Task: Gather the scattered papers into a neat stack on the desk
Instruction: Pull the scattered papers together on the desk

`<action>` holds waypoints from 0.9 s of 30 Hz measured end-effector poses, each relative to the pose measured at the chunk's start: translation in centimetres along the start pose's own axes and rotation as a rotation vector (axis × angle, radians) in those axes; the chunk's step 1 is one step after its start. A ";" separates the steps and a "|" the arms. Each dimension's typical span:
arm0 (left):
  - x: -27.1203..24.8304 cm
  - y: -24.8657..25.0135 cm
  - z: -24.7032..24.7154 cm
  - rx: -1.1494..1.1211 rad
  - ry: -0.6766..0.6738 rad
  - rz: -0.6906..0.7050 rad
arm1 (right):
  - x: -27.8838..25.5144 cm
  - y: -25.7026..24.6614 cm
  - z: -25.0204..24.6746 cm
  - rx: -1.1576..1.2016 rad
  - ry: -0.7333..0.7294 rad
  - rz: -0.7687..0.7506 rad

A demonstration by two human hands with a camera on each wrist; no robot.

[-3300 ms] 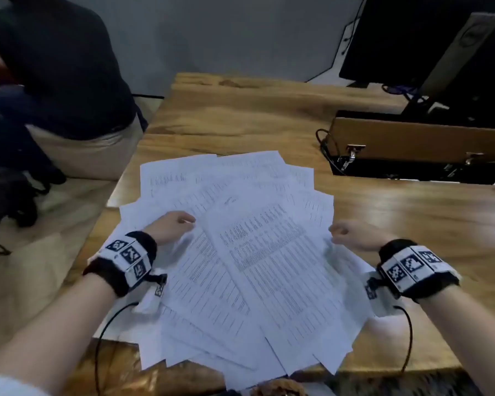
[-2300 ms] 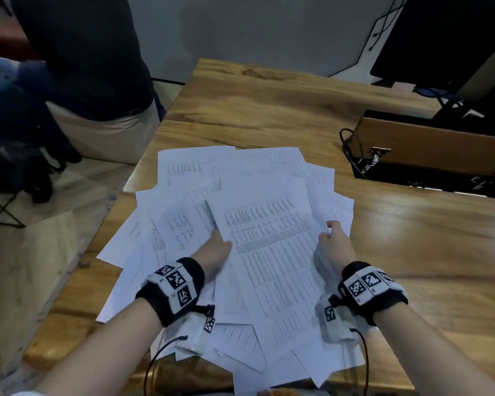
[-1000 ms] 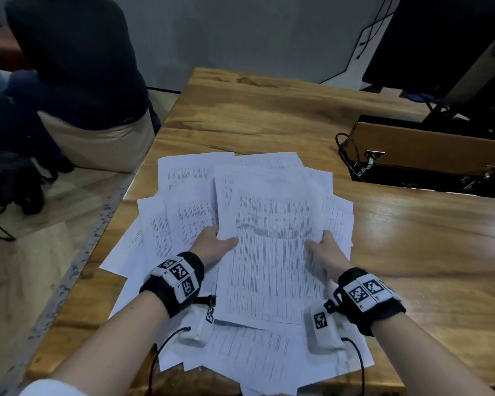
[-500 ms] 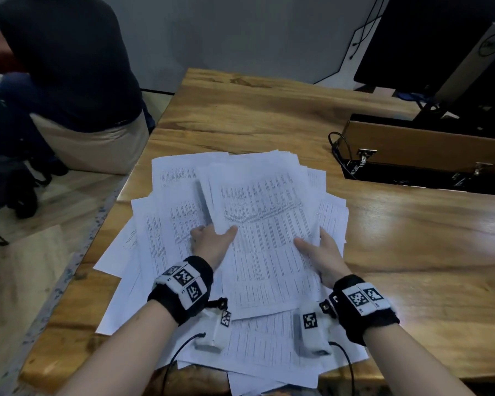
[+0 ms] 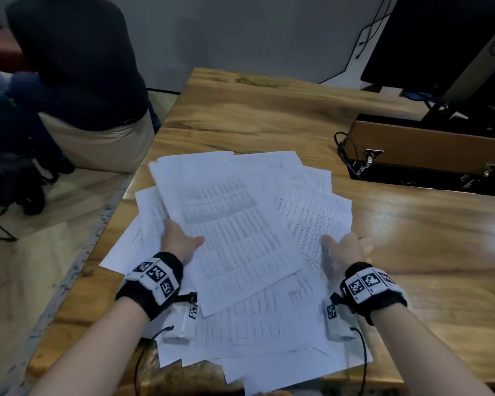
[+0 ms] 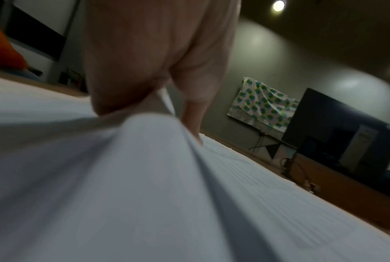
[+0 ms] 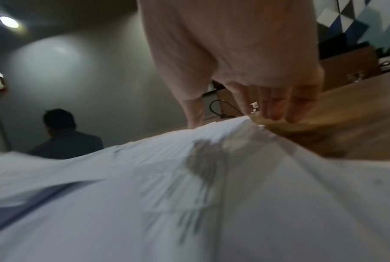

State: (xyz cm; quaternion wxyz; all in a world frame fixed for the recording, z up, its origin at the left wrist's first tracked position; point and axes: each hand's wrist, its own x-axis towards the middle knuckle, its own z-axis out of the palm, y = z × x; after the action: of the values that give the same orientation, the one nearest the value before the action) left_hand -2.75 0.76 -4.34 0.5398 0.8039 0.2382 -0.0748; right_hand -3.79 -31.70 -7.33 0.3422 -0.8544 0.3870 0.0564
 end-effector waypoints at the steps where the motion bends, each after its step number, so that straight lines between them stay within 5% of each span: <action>1: 0.4 -0.3 -0.6 0.148 0.006 -0.026 | 1.3 0.7 0.4 -0.056 0.003 0.037; 5: 1.3 -0.8 -2.2 0.488 0.040 -0.136 | 5.8 1.9 1.9 -0.057 -0.008 0.000; 10: 2.4 -0.8 -2.3 0.369 0.047 -0.086 | 1.8 -2.2 -0.3 -0.047 0.107 -0.174; 16: 2.6 -0.6 -0.9 -0.045 -0.056 0.021 | 1.2 -3.4 -0.6 0.322 0.110 -0.206; 27: 0.6 1.1 2.3 0.108 -0.385 0.129 | -1.9 -6.0 0.3 0.428 -0.213 -0.069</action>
State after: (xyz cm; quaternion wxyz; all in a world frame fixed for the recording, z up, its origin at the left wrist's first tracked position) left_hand -1.38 -1.49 -4.56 0.5353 0.8160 0.0742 -0.2050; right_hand -0.83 -27.54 -3.69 0.5562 -0.7643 0.3224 0.0510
